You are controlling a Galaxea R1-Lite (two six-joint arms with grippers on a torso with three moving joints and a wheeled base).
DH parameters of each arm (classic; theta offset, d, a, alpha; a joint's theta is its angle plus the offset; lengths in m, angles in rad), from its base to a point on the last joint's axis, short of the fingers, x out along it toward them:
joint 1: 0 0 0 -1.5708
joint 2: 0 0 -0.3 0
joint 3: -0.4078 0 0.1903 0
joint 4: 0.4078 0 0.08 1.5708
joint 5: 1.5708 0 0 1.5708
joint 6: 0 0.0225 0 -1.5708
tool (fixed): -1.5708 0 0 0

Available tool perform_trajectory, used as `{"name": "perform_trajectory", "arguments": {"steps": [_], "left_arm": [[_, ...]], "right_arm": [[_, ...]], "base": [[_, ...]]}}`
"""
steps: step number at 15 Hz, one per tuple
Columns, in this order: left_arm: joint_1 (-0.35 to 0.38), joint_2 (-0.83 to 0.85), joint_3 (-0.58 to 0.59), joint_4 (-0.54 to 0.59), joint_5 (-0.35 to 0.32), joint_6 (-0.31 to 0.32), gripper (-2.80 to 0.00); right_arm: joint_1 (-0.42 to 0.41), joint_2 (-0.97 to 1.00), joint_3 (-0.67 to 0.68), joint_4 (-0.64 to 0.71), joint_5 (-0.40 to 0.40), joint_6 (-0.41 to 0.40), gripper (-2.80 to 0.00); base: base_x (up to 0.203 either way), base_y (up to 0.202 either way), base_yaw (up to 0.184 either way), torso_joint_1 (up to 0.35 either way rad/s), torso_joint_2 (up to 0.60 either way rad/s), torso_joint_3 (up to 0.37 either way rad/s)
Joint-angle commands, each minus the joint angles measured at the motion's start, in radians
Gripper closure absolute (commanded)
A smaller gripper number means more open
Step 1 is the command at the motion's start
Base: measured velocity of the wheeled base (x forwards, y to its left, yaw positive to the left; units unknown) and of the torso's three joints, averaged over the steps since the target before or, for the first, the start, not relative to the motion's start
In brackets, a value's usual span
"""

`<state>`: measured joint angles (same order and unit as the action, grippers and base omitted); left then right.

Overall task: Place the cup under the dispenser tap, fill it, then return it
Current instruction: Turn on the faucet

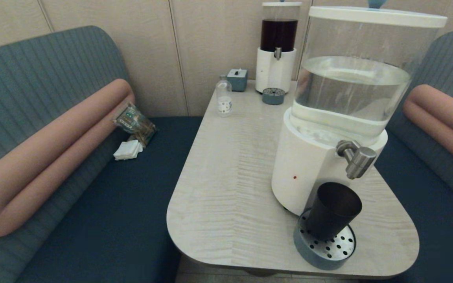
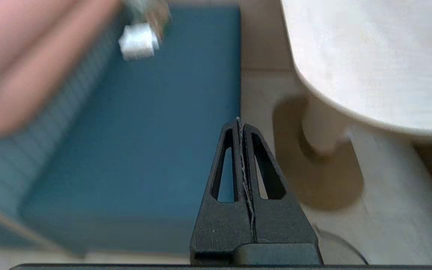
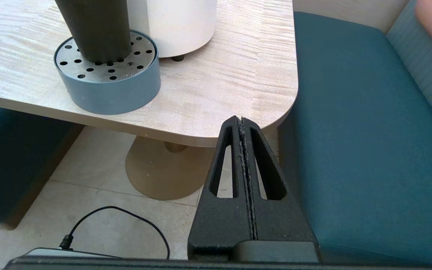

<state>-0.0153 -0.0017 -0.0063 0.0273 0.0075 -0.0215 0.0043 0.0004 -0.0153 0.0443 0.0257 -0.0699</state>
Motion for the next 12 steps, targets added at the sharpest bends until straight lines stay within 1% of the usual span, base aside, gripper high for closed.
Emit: {"name": "perform_trajectory", "arguments": {"steps": [1, 4, 6, 7, 8, 9, 12], "left_arm": [[0.0, 0.0, -0.011, 0.016, -0.001, -0.006, 0.0], [0.001, 0.0, -0.003, -0.006, 0.006, -0.014, 0.0], [0.0, 0.0, 0.0, -0.018, 0.006, -0.02, 0.0], [0.0, 0.0, 0.002, -0.023, 0.006, -0.021, 0.0], [0.0, 0.0, 0.002, -0.024, 0.006, -0.021, 0.0], [0.0, 0.0, 0.002, -0.024, 0.006, -0.021, 0.0], [0.0, 0.0, 0.002, -0.024, 0.006, -0.021, 0.0]], "right_arm": [[0.0, -0.003, 0.0, 0.0, 0.0, -0.001, 0.0], [0.0, -0.003, 0.0, -0.001, -0.001, -0.002, 0.0], [0.0, -0.003, 0.002, -0.002, 0.0, -0.032, 0.0], [0.0, -0.003, 0.003, -0.008, 0.001, -0.064, 0.0], [0.0, -0.003, 0.007, -0.03, 0.003, -0.08, 0.0], [0.0, -0.003, 0.015, -0.055, 0.003, -0.082, 0.0], [0.0, -0.003, 0.015, -0.063, 0.003, -0.077, 0.0]], "base": [[0.0, 0.0, 0.0, 0.0, 0.0, 0.0], [0.0, 0.0, 0.0, 0.0, 0.0, 0.0], [0.0, 0.0, 0.0, 0.0, 0.0, 0.0], [0.0, 0.0, 0.0, 0.0, 0.0, 0.0], [0.0, 0.0, 0.0, 0.0, 0.0, 0.0], [0.0, 0.0, 0.0, 0.0, 0.0, 0.0], [0.0, 0.0, 0.0, 0.0, 0.0, 0.0]]}}
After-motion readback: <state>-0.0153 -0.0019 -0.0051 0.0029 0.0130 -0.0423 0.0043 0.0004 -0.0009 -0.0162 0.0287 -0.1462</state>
